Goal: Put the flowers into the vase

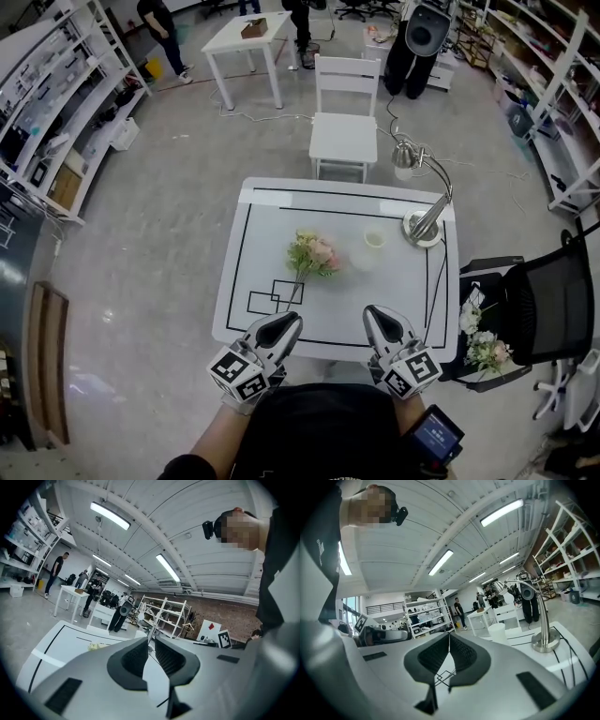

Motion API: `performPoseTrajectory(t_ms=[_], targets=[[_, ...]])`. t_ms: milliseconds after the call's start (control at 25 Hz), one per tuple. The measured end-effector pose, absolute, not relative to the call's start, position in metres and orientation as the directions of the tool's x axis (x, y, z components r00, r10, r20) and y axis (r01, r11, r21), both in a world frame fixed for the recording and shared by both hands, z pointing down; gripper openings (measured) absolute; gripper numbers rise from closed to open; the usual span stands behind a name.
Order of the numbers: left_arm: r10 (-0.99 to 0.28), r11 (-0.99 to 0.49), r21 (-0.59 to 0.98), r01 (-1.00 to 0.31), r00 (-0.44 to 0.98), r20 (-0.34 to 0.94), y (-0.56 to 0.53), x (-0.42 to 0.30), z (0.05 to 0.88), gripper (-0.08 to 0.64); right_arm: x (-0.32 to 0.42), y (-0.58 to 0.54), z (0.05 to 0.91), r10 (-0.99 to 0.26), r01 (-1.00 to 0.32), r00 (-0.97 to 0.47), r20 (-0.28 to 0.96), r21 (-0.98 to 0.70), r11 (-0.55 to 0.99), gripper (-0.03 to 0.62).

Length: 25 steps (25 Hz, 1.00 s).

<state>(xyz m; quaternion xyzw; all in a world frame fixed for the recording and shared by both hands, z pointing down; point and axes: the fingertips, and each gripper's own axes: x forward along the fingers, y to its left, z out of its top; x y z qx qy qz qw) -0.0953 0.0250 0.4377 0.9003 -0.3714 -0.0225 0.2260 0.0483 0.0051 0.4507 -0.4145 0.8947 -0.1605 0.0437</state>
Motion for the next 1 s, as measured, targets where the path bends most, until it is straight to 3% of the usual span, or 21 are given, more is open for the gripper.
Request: performPoseTrajectory(t_ms=[640,1000], targets=[[-0.716,-0.56,0.341,-0.755,0.648,0.259,-0.032,-0.077,0.456,0.107,0.088,-0.034,0.445,-0.727,-0.695,-0.685,0.044,-0.337,0.635,0.012],[-0.656,-0.601,0.313,-0.736,0.677,0.334,-0.079,-0.082,0.479,0.184,0.089,-0.047,0.448,-0.758,-0.74,-0.645,0.095,-0.323,0.59,0.012]])
